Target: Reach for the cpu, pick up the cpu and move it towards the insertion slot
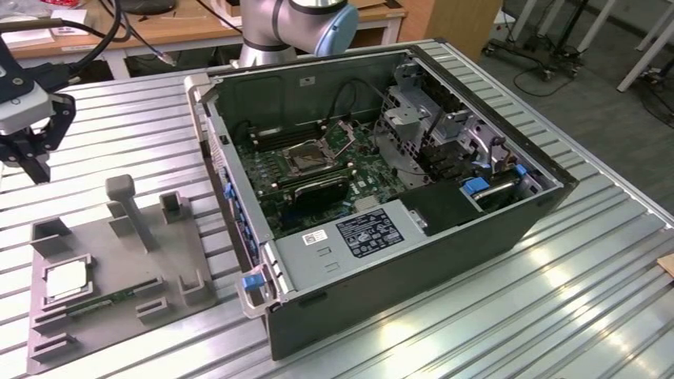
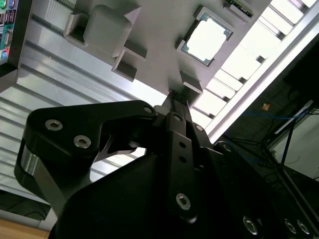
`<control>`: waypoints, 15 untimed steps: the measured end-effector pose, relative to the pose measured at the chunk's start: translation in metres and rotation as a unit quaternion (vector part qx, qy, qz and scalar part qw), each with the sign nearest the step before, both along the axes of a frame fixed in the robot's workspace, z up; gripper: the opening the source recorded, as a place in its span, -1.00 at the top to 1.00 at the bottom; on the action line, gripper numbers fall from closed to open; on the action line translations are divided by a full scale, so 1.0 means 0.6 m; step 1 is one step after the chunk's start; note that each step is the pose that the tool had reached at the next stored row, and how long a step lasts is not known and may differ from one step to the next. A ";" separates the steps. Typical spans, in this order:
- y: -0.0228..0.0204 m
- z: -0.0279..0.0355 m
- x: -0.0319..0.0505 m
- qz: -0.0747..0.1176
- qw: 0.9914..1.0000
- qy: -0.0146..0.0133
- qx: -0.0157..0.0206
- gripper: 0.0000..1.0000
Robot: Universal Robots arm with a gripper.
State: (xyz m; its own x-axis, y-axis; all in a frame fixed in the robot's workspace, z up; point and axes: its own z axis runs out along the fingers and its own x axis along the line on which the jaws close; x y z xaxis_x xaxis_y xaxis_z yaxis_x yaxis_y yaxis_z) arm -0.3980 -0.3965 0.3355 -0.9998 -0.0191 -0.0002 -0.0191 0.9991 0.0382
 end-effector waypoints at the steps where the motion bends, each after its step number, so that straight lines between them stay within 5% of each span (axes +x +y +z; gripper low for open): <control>1: 0.0000 0.000 0.000 0.000 1.000 0.000 0.000 0.79; 15: -0.0037 -0.001 -0.002 0.000 1.000 0.000 0.000 0.79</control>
